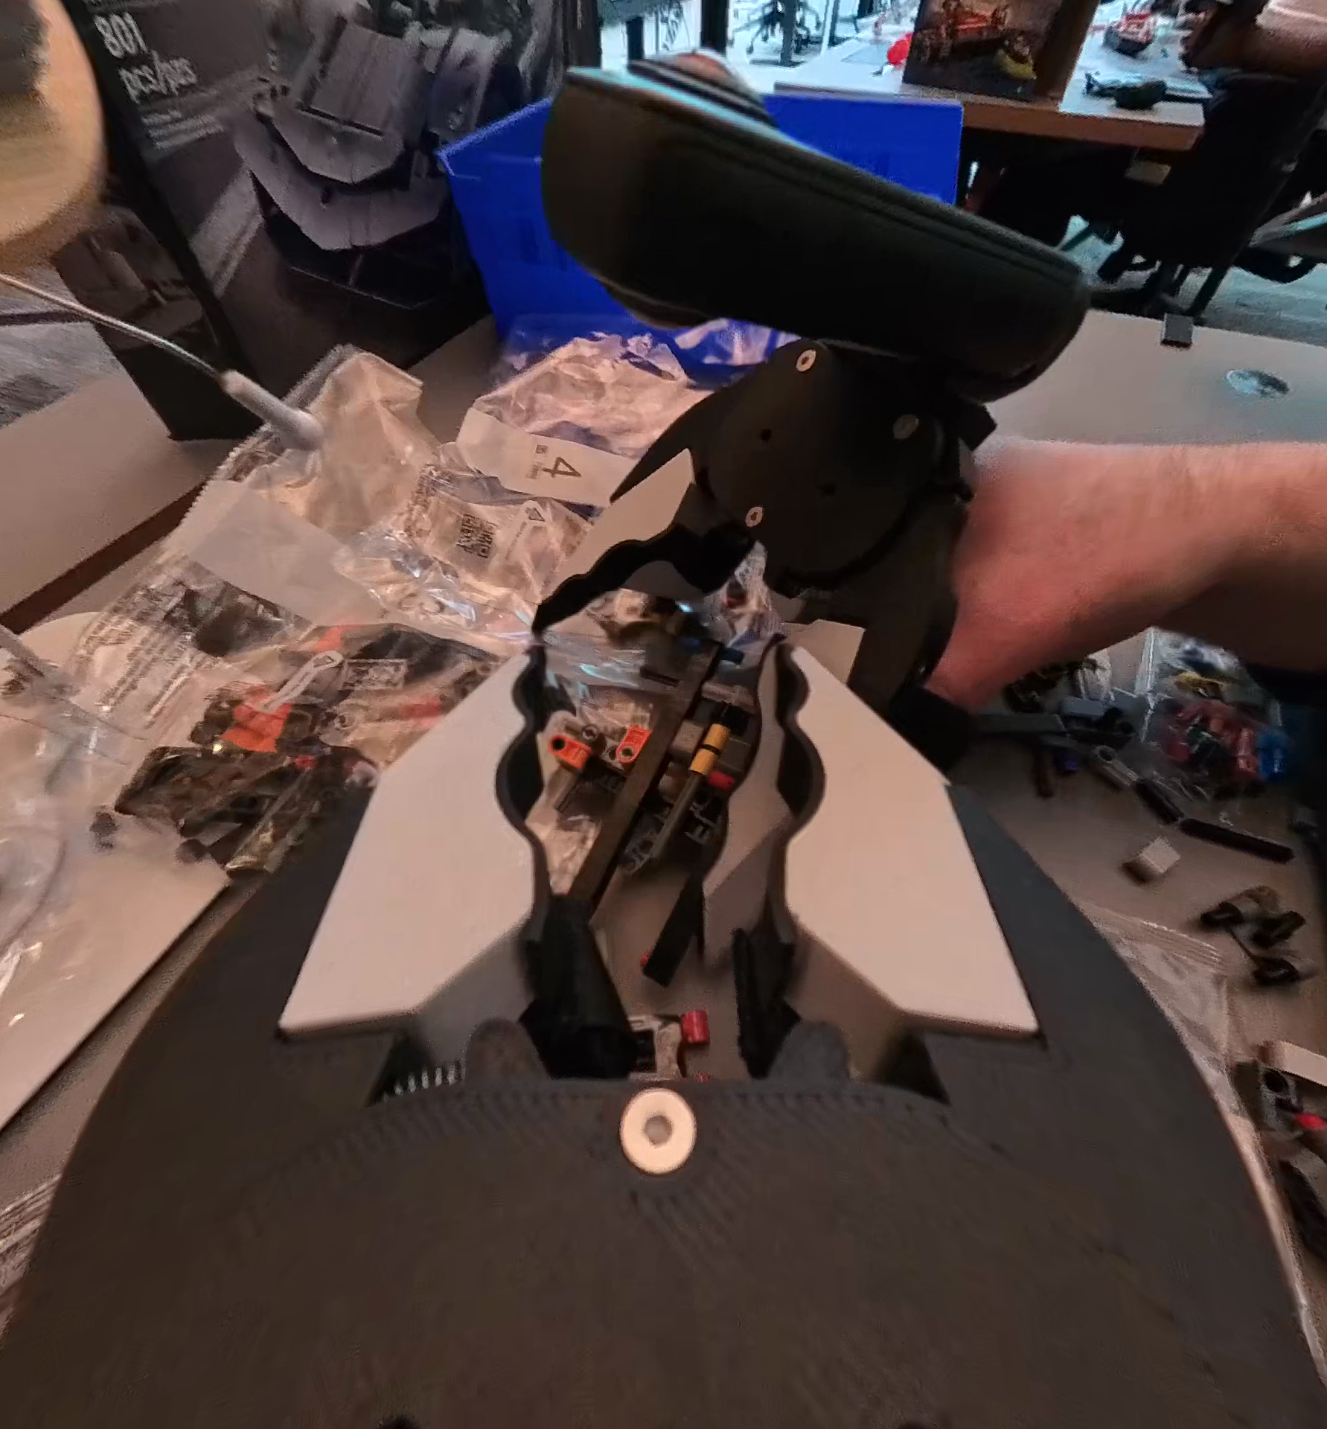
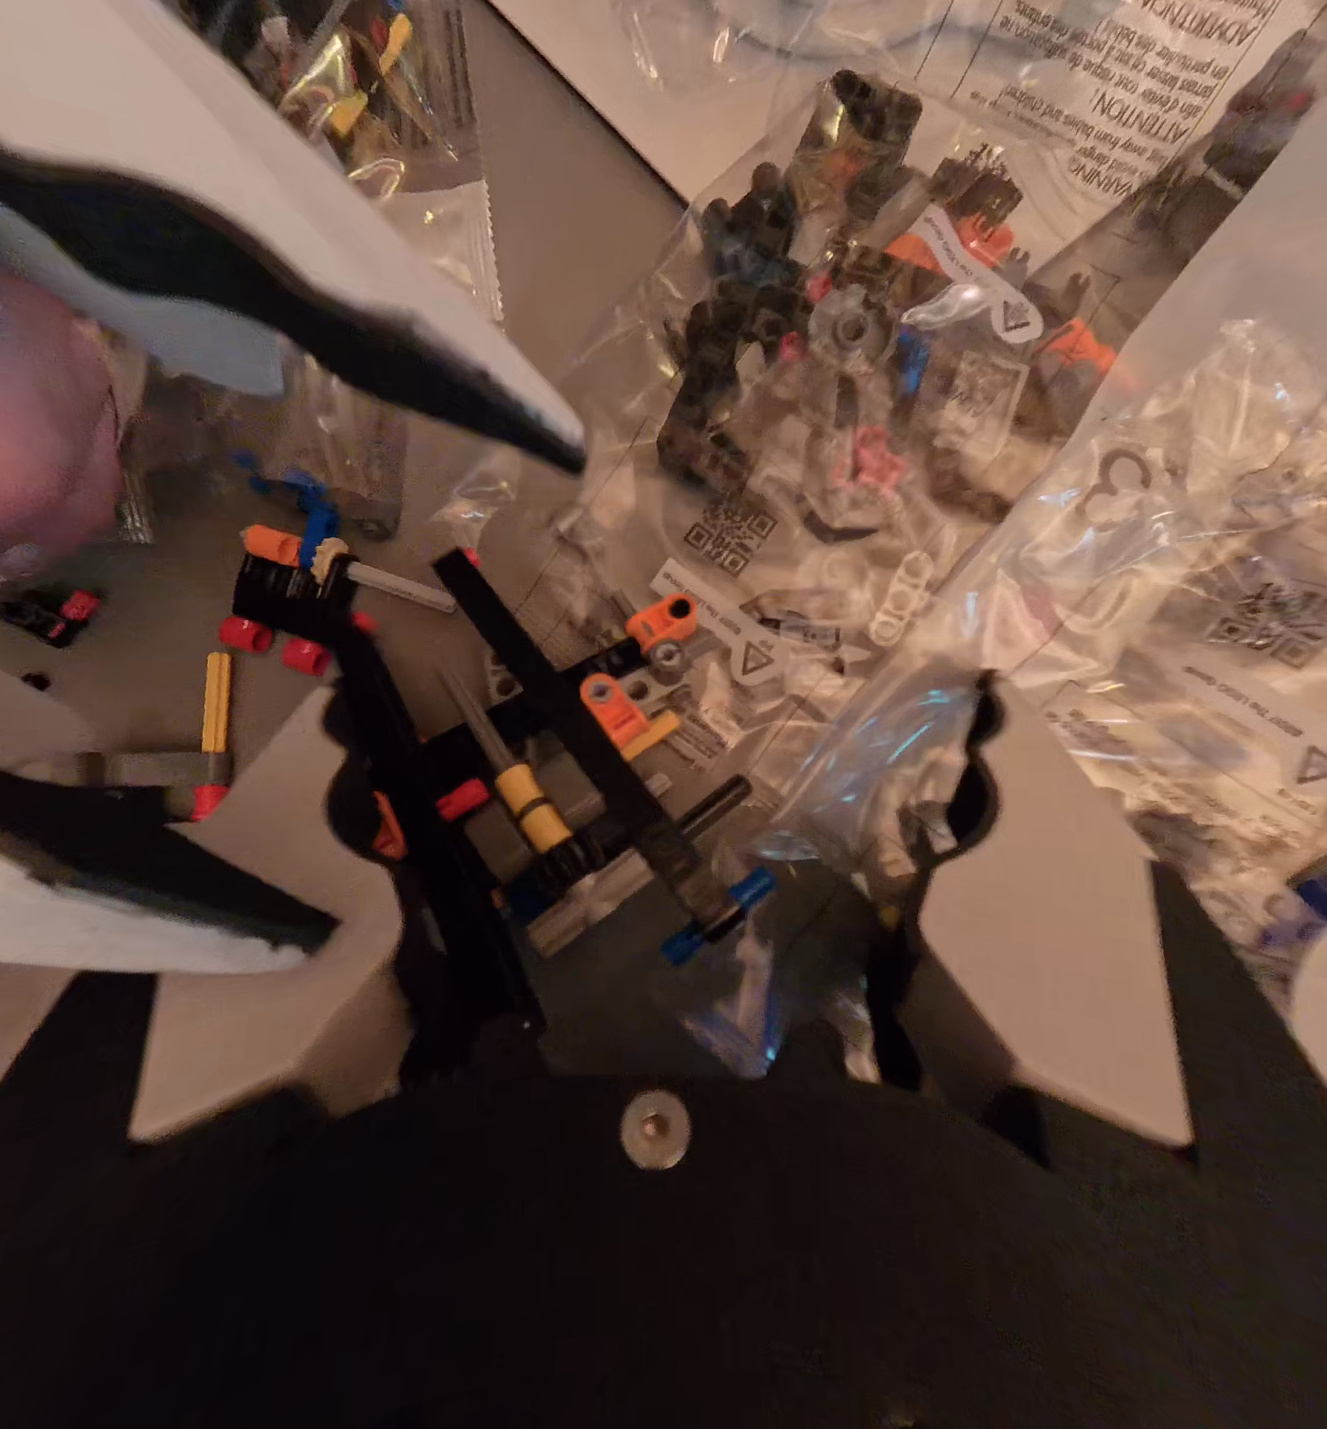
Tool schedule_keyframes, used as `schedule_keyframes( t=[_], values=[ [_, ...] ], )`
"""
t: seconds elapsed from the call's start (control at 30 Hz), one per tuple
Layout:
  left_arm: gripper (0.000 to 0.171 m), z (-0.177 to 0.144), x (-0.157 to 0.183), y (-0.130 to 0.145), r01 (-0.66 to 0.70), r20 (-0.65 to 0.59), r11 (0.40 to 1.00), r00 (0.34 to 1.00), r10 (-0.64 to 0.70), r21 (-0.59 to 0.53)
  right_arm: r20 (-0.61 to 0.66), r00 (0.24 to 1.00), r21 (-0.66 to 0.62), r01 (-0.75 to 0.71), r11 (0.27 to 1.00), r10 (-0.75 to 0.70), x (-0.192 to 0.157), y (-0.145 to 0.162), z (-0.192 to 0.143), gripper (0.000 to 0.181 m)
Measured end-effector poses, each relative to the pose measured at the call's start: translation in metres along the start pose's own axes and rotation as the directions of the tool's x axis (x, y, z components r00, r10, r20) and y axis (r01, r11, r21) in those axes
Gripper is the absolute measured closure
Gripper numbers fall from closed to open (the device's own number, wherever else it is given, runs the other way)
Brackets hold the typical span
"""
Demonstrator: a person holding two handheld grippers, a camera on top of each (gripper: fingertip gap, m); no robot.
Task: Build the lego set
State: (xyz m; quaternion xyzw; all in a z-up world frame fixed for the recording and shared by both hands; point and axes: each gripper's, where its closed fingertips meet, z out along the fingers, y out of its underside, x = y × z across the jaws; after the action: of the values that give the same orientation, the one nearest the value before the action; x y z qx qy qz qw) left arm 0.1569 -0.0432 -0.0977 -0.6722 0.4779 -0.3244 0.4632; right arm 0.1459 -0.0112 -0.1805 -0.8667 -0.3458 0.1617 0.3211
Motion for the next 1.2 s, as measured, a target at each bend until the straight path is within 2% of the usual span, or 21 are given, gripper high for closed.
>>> schedule_keyframes(
  t=[0.03, 0.1, 0.13, 0.17, 0.3, 0.4, 0.5, 0.53, 0.6, 0.63, 0.73, 0.83, 0.9, 0.97, 1.03, 1.2],
  values=[
    [0.107, -0.002, -0.002, -0.004, 0.005, 0.004, 1.0, 1.0, -0.005, 0.019, -0.004, 1.0, 0.037, 0.01, 0.999, -0.01, 0.002, -0.007, -0.006, 0.05],
    [0.097, -0.01, -0.008, -0.013, 0.01, 0.029, 0.998, 1.0, -0.012, 0.06, -0.003, 1.0, 0.137, 0.019, 0.99, -0.019, 0.004, -0.023, -0.024, 0.058],
    [0.097, -0.014, -0.011, -0.019, 0.004, 0.046, 0.997, 0.999, -0.008, 0.082, -0.017, 1.0, 0.159, 0.021, 0.987, -0.019, 0.009, -0.026, -0.033, 0.061],
    [0.101, -0.018, -0.014, -0.022, -0.006, 0.06, 0.995, 0.998, 0.001, 0.096, -0.033, 0.999, 0.207, 0.033, 0.978, -0.027, 0.014, -0.031, -0.044, 0.07],
    [0.116, -0.031, -0.024, -0.029, -0.039, 0.105, 0.993, 0.994, 0.027, 0.112, 0.023, 0.992, 0.367, 0.109, 0.924, -0.126, 0.007, -0.043, -0.096, 0.181],
    [0.13, -0.041, -0.03, -0.034, -0.082, 0.139, 0.989, 0.988, 0.065, 0.122, 0.042, 0.983, 0.349, 0.154, 0.925, -0.179, 0.002, -0.033, -0.119, 0.181],
    [0.136, -0.045, -0.033, -0.031, -0.085, 0.13, 0.991, 0.989, 0.072, 0.102, 0.027, 0.977, 0.326, 0.192, 0.926, -0.213, 0.003, -0.016, -0.123, 0.181],
    [0.136, -0.046, -0.033, -0.03, -0.085, 0.12, 0.991, 0.99, 0.073, 0.1, 0.052, 0.973, 0.288, 0.202, 0.936, -0.226, 0.0, -0.005, -0.121, 0.176],
    [0.134, -0.047, -0.034, -0.026, -0.071, 0.103, 0.994, 0.993, 0.062, 0.084, 0.12, 0.969, 0.185, 0.191, 0.964, -0.215, -0.005, 0.019, -0.115, 0.141],
    [0.133, -0.045, -0.031, -0.022, -0.063, 0.078, 0.996, 0.995, 0.058, 0.063, 0.136, 0.967, 0.152, 0.197, 0.969, -0.217, -0.006, 0.028, -0.112, 0.139],
    [0.129, -0.035, -0.015, 0.004, -0.06, -0.05, 0.995, 0.997, 0.057, -0.073, 0.164, 0.955, 0.136, 0.225, 0.965, -0.246, -0.016, 0.034, -0.104, 0.142],
    [0.126, -0.025, -0.008, 0.03, -0.133, -0.087, 0.972, 0.989, 0.118, -0.196, 0.132, 0.948, 0.124, 0.275, 0.954, -0.29, -0.023, 0.027, -0.09, 0.141],
    [0.127, -0.02, 0.0, 0.043, -0.135, -0.13, 0.959, 0.986, 0.105, -0.25, 0.099, 0.951, 0.111, 0.283, 0.953, -0.294, -0.022, 0.022, -0.08, 0.14],
    [0.129, -0.015, 0.005, 0.053, -0.144, -0.158, 0.947, 0.982, 0.102, -0.287, 0.104, 0.944, 0.092, 0.304, 0.948, -0.313, -0.026, 0.022, -0.071, 0.147],
    [0.128, -0.011, 0.008, 0.06, -0.153, -0.17, 0.938, 0.98, 0.104, -0.312, 0.075, 0.943, 0.094, 0.317, 0.944, -0.325, -0.024, 0.019, -0.067, 0.169],
    [0.131, -0.011, 0.007, 0.064, -0.195, -0.165, 0.924, 0.975, 0.148, -0.328, 0.098, 0.937, 0.133, 0.323, 0.937, -0.336, -0.03, 0.014, -0.072, 0.176]
  ],
)
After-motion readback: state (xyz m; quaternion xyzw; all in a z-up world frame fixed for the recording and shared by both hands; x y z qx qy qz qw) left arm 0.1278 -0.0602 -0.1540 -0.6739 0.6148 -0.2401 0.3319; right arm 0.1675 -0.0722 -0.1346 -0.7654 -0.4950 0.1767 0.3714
